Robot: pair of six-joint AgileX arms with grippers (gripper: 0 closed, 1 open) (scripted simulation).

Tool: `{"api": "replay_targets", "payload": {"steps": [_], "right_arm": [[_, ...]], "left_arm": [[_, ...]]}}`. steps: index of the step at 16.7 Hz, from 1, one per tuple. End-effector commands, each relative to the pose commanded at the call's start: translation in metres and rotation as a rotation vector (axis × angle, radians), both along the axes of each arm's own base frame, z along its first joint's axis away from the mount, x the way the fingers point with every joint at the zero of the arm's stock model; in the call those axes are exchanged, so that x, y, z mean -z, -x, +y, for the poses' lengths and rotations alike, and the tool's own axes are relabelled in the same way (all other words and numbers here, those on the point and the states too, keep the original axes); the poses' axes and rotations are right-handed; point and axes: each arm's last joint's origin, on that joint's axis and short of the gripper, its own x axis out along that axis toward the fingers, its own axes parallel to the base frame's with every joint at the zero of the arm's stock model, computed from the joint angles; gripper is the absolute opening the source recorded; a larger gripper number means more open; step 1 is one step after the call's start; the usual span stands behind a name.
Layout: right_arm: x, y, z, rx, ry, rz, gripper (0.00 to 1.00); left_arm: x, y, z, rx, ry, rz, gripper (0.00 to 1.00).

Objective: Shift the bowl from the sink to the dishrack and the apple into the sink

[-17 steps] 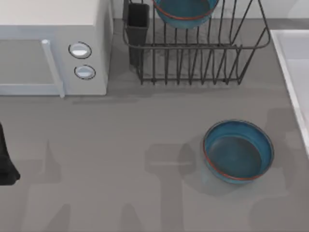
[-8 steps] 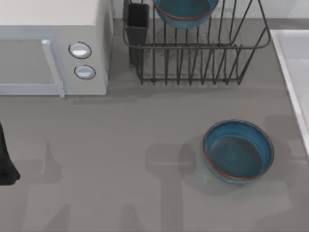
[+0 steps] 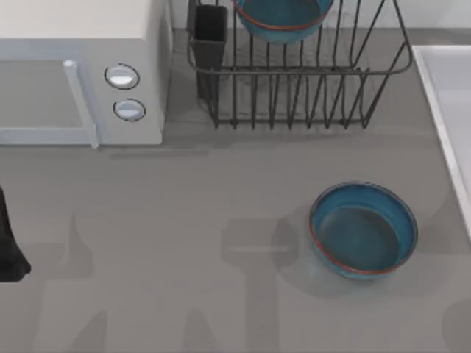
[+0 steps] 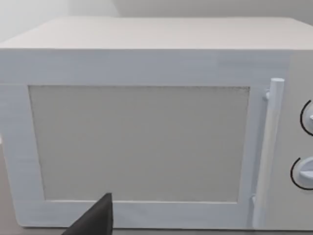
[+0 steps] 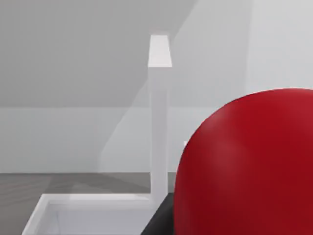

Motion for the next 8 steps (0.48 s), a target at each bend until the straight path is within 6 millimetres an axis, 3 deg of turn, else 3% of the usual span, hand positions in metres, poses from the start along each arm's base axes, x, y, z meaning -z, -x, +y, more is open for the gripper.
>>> {"api": "replay_targets", "payload": {"steps": [5,8], "right_arm": [[0.061,0.005,0.004,-0.004,0.017,-0.026,0.00],[0.084,0.012,0.009,-0.005,0.009,-0.011,0.00]], "left_arm": [[0.000,0.000,0.000,0.000,0.000,0.000,1.00],[0.000,0.000,0.000,0.000,0.000,0.000,1.00]]}}
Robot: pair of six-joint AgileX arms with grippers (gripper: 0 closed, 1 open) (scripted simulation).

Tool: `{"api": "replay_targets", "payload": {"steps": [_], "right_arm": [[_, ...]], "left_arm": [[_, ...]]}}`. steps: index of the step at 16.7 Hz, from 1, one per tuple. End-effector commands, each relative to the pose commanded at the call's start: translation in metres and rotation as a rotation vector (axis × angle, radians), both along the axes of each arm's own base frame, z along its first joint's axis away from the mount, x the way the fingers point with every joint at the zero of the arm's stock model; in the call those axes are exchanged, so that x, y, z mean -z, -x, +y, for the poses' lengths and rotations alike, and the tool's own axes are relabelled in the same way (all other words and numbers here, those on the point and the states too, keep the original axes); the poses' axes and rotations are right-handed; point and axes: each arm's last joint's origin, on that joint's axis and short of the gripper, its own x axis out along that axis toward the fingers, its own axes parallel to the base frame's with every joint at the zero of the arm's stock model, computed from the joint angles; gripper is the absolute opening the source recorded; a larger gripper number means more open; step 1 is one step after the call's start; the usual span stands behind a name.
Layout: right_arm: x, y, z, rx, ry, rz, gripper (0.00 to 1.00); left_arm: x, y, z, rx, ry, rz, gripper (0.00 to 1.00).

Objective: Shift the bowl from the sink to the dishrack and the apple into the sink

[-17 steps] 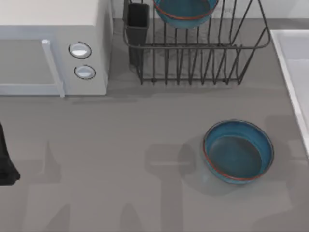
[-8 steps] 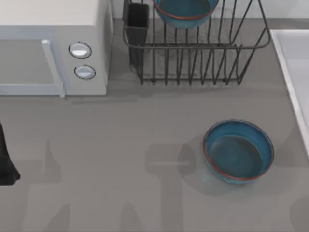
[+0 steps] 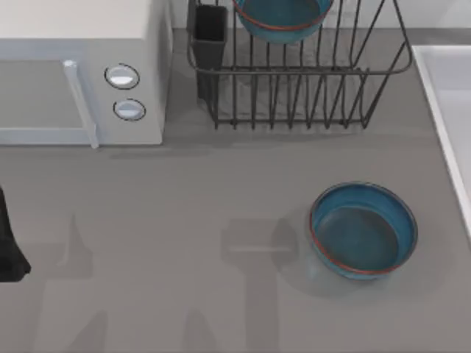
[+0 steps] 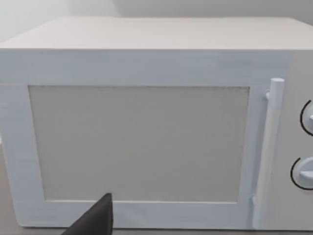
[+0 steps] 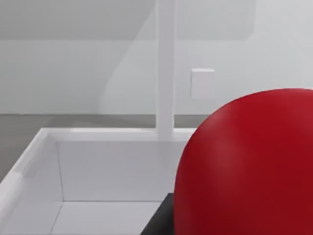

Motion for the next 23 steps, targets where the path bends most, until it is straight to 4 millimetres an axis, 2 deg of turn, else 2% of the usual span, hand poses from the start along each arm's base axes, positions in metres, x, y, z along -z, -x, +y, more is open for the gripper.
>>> {"api": "replay_targets", "payload": {"steps": [6,19,23], "right_arm": [[0.0057,0.0022,0.0016,0.000,-0.003,0.005,0.00],[0.0057,0.0022,0.0016,0.000,-0.003,0.005,0.98],[0.0057,0.0022,0.0016,0.000,-0.003,0.005,1.00]], "left_arm": [[0.0000,0.0000,0.0000,0.000,0.000,0.000,1.00],[0.0000,0.0000,0.0000,0.000,0.000,0.000,1.00],[0.0000,0.0000,0.0000,0.000,0.000,0.000,1.00]]}}
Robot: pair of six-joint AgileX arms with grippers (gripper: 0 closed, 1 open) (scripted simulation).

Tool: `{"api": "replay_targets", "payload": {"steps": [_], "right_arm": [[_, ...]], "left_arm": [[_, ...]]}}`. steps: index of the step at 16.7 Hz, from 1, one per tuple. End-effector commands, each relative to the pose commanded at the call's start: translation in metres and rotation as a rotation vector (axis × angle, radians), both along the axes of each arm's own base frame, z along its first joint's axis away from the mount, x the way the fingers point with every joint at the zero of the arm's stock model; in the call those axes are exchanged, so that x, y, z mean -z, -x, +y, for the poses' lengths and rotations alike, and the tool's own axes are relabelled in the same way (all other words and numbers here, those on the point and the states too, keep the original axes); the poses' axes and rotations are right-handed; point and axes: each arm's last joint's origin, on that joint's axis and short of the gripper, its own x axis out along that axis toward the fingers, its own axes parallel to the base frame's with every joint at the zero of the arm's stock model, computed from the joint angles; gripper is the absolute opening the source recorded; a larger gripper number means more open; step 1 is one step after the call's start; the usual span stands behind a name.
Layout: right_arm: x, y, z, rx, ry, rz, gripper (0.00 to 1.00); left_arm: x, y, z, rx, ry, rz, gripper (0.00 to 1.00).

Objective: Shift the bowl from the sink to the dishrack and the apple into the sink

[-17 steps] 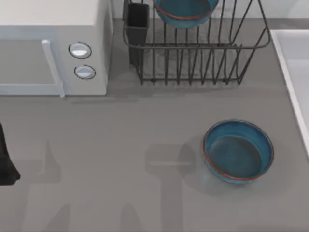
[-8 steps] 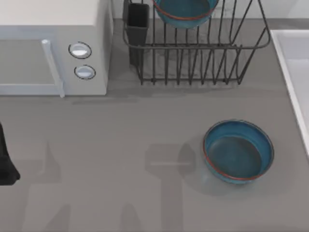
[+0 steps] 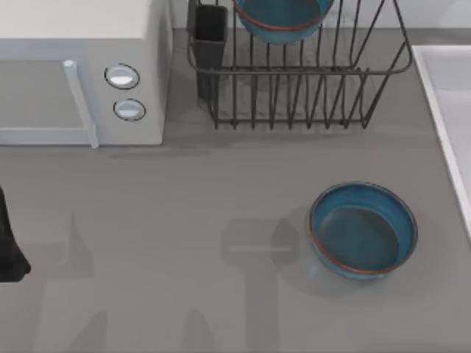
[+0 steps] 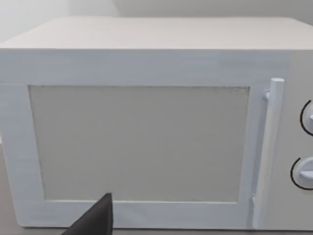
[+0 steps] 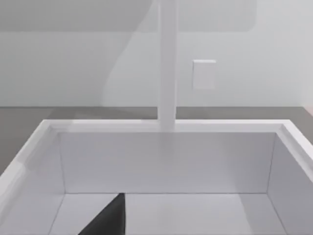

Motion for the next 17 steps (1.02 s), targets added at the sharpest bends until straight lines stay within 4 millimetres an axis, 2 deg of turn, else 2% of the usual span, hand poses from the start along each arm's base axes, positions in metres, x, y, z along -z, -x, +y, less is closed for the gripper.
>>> {"api": "replay_targets", "payload": {"steps": [6,9,11,13,17], "right_arm": [[0.000,0.000,0.000,0.000,0.000,-0.001,1.00],[-0.011,-0.003,0.005,-0.007,-0.009,-0.001,1.00],[-0.027,-0.007,0.012,-0.017,-0.015,-0.007,1.00],[-0.051,-0.009,0.023,-0.028,-0.007,-0.035,1.00],[-0.117,0.000,0.050,-0.039,0.047,-0.147,1.00]], "left_arm": [[0.000,0.000,0.000,0.000,0.000,0.000,1.00],[0.000,0.000,0.000,0.000,0.000,0.000,1.00],[0.000,0.000,0.000,0.000,0.000,0.000,1.00],[0.000,0.000,0.000,0.000,0.000,0.000,1.00],[0.000,0.000,0.000,0.000,0.000,0.000,1.00]]}}
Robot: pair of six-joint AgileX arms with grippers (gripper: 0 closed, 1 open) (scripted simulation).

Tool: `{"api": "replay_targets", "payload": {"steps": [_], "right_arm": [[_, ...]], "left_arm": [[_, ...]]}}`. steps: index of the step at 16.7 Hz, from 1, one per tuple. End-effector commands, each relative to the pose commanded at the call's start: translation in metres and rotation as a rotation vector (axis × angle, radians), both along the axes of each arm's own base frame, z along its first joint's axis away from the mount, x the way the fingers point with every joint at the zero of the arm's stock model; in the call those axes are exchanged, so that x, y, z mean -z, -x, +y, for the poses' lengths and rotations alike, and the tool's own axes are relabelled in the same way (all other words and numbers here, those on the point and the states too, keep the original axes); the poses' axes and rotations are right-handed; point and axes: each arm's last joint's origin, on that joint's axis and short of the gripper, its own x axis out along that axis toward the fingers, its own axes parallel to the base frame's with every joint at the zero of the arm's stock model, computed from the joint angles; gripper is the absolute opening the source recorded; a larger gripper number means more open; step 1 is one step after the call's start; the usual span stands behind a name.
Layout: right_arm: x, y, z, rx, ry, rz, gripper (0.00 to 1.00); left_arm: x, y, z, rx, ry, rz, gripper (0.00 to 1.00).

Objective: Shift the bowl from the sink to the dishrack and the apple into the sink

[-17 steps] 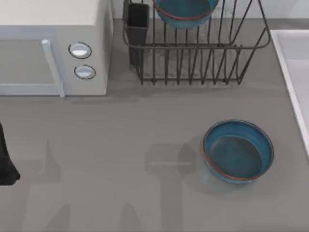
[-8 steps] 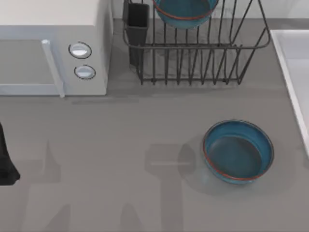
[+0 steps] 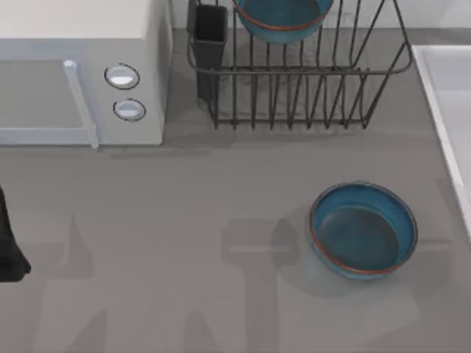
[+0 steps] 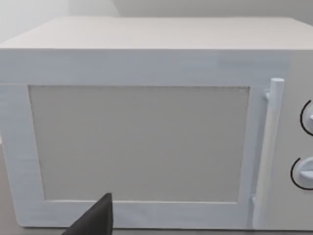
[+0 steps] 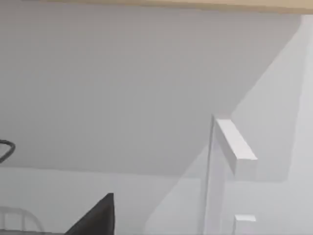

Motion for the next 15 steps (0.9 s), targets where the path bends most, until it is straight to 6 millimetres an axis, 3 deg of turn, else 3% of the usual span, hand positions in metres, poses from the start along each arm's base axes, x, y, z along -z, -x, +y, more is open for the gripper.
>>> {"api": "replay_targets", "payload": {"steps": [4,8,11,15], "right_arm": [[-0.053,0.032,0.028,-0.001,0.044,-0.113,1.00],[-0.083,0.091,0.055,0.011,0.048,-0.191,1.00],[-0.073,0.131,0.068,0.028,0.029,-0.154,1.00],[-0.033,0.156,0.078,0.033,0.000,-0.014,1.00]], "left_arm": [[0.000,0.000,0.000,0.000,0.000,0.000,1.00],[0.000,0.000,0.000,0.000,0.000,0.000,1.00],[0.000,0.000,0.000,0.000,0.000,0.000,1.00],[0.000,0.000,0.000,0.000,0.000,0.000,1.00]]}}
